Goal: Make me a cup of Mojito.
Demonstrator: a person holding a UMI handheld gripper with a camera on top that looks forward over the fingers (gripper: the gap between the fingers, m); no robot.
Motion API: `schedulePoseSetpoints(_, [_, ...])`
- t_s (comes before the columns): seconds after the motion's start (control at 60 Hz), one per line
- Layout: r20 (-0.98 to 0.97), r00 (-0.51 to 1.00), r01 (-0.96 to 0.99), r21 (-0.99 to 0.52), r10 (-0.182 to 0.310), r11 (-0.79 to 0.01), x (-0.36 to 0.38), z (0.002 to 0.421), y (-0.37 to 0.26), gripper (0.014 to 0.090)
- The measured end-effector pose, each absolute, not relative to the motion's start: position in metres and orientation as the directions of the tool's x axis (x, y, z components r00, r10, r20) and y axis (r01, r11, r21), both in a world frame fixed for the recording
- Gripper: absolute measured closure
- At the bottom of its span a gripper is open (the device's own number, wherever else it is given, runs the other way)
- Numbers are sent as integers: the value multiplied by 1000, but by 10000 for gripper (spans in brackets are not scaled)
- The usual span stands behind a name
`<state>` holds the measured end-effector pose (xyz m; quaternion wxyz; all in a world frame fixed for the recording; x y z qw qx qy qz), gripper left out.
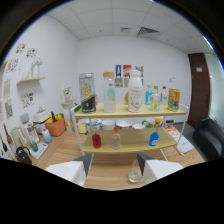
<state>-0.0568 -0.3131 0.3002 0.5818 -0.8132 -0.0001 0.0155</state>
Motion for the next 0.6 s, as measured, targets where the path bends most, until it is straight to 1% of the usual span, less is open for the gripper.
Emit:
schedulePoseSetpoints(0.167, [-43,996,-20,-960,76,-280,-106,344,-294,189])
schedulePoseSetpoints(0.317, [-28,994,-4,-975,107,-223,-134,375,-265,189])
schedulePoseSetpoints(0.417, [-17,993,6,-981,116,-194,-147,388,-237,188])
schedulePoseSetpoints(0.533, [-14,994,4,-986,105,-165,-154,401,-199,186])
schedulePoseSetpoints(0.6, [-10,996,4,-988,91,-156,-155,407,-175,187])
